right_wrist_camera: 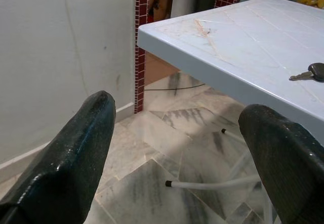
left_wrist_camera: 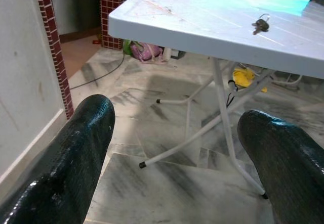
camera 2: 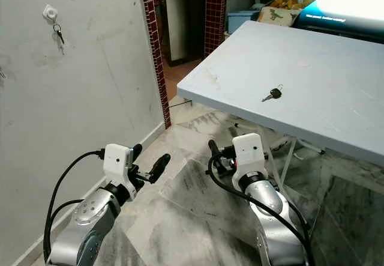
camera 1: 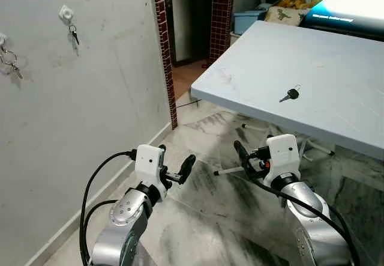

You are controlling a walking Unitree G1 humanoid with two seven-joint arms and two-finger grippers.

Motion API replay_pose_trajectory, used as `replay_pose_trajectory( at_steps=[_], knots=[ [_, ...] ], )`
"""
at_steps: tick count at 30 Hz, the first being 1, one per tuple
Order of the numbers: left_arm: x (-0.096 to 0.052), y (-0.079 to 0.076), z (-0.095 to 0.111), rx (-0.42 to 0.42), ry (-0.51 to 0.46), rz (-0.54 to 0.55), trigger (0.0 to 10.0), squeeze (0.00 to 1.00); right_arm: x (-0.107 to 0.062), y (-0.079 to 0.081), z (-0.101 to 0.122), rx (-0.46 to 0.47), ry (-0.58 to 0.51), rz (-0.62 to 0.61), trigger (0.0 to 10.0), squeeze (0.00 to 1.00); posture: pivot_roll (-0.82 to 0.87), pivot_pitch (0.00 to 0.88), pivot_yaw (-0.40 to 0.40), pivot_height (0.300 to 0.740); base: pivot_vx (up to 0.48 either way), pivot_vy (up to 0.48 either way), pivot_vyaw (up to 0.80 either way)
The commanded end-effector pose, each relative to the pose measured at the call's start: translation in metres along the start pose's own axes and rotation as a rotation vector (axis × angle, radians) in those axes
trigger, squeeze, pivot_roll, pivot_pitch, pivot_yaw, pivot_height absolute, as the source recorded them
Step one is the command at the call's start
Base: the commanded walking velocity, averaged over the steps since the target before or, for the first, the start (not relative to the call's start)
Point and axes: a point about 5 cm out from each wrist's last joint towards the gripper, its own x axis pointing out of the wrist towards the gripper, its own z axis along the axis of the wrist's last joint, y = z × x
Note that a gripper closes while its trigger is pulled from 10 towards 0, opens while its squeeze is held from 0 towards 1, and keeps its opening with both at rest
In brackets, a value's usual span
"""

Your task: Hang keys on a hook

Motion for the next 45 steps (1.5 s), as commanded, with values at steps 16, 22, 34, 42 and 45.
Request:
replay_pose_trajectory(
  at_steps=[16,22,34,42,45],
  knots=[
    [-0.0007,-0.0022,-0.0007,0.015,0.011,-0.022,10.0,0.0,0.0002,0.0008,0.0015,0.003,0.007,-0.008,10.0,0.0,-0.07,0.003,0.057,0.74,0.353,0.0,-0.09],
    [-0.001,-0.0026,-0.001,0.014,0.014,-0.025,10.0,0.0,0.0003,0.0012,0.001,0.001,0.01,-0.007,10.0,0.0,-0.07,0.005,0.058,0.74,0.375,0.0,-0.8],
    [0.0009,-0.0016,0.0008,0.017,0.011,-0.025,10.0,0.0,0.0015,0.0005,0.0016,-0.003,0.014,-0.009,10.0,0.0,-0.07,0.013,0.058,0.74,0.369,0.0,-0.22],
    [-0.0013,-0.0008,-0.0009,0.019,0.02,-0.023,10.0,0.0,0.0014,-0.0005,0.0004,-0.017,0.018,-0.014,10.0,0.0,-0.07,0.013,0.062,0.74,0.36,0.0,0.0],
    [-0.0008,-0.0023,-0.0011,0.02,0.021,-0.029,10.0,0.0,0.0018,-0.0012,0.0003,-0.017,0.02,-0.018,10.0,0.0,-0.07,0.01,0.065,0.74,0.359,0.0,0.0]
  ],
)
